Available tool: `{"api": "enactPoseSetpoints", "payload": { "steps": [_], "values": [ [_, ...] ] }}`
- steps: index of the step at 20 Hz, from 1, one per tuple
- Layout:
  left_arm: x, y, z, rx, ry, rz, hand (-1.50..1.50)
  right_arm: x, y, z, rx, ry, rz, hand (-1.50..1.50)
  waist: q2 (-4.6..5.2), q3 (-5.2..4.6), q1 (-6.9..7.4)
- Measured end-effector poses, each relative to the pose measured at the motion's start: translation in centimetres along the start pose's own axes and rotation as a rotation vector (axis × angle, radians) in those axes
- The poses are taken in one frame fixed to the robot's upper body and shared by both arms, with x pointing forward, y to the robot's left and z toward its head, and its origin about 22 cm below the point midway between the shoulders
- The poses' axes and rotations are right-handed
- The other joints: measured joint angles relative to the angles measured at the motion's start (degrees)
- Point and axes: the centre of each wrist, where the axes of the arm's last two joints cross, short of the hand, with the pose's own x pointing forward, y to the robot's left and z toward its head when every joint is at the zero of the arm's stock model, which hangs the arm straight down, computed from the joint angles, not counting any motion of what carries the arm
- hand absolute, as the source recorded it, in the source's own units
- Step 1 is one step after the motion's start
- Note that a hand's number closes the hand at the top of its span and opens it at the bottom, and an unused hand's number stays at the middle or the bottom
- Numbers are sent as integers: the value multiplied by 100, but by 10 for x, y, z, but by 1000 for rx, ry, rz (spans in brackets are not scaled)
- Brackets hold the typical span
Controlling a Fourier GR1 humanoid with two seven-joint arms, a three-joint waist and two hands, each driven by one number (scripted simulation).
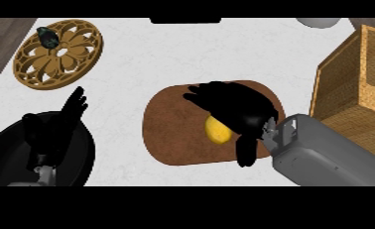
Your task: Pick the lemon from the cutting board and place it in the basket
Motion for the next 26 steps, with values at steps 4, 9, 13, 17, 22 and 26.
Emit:
{"api": "enactPoseSetpoints", "payload": {
  "steps": [4,9,13,17,22,26],
  "values": [
    [0,1,0,-3,6,2,0,-4,9,-7,13,7,22,-150,-1,2,-7],
    [1,2,0,-10,9,-2,0,-13,23,-16,62,47,54,-150,-1,2,-2],
    [-2,2,0,1,9,-11,0,-18,28,-18,83,59,64,-150,-11,19,-38],
    [0,2,0,-3,10,-6,0,-20,34,-26,79,59,58,-150,-6,17,-18],
    [0,2,0,-11,16,-1,0,-19,42,-34,70,54,57,-150,-9,9,-17],
    [0,3,1,-3,15,1,0,-22,49,-37,73,56,56,150,-13,9,-31]
  ]
}}
